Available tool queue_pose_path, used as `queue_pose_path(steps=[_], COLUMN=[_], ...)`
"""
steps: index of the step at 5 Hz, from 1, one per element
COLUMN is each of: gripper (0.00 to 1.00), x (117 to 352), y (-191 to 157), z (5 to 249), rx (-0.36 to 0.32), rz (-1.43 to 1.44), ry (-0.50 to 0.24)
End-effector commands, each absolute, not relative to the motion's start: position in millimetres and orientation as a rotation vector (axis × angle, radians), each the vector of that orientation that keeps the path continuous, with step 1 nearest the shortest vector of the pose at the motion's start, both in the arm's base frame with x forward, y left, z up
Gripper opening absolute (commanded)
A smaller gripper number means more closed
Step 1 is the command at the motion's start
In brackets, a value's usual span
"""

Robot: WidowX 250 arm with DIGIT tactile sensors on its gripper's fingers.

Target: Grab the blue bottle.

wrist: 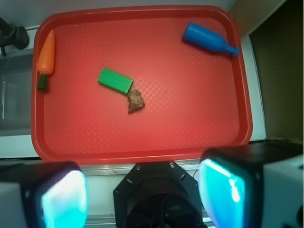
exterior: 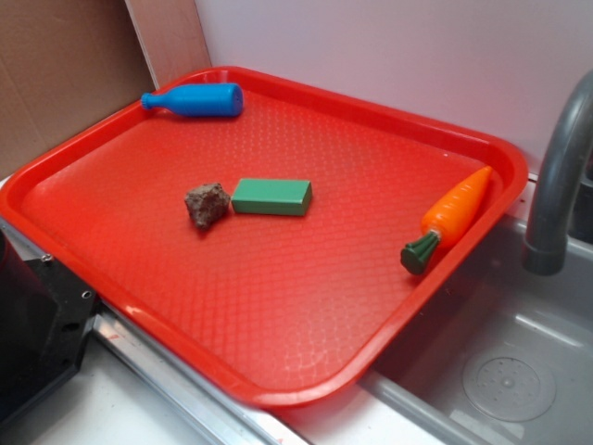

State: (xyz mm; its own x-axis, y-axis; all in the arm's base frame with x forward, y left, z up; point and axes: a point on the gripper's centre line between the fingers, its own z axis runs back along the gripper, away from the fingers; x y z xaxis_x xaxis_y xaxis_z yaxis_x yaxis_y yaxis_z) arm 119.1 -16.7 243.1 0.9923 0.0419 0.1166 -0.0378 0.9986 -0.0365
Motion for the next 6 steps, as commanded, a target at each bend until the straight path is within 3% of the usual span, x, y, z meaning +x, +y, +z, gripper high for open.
queue_pose_path(steps=[1,2,3,5,6], gripper=[1.0,1.0,1.0,1.0,1.0], x=[119.1,152.6,186.7,251.1,261.7], y=[-16.7,28.1,42.5,55.9,79.2], z=[243.1,205.9,185.2,144.8,118.5], rx=[-0.034,0.073,0.128,0.129,0.084], rz=[0.04,-0.022,-0.116,-0.373,-0.553], ry=[-0.118,-0.181,-0.196,-0.242,-0.23])
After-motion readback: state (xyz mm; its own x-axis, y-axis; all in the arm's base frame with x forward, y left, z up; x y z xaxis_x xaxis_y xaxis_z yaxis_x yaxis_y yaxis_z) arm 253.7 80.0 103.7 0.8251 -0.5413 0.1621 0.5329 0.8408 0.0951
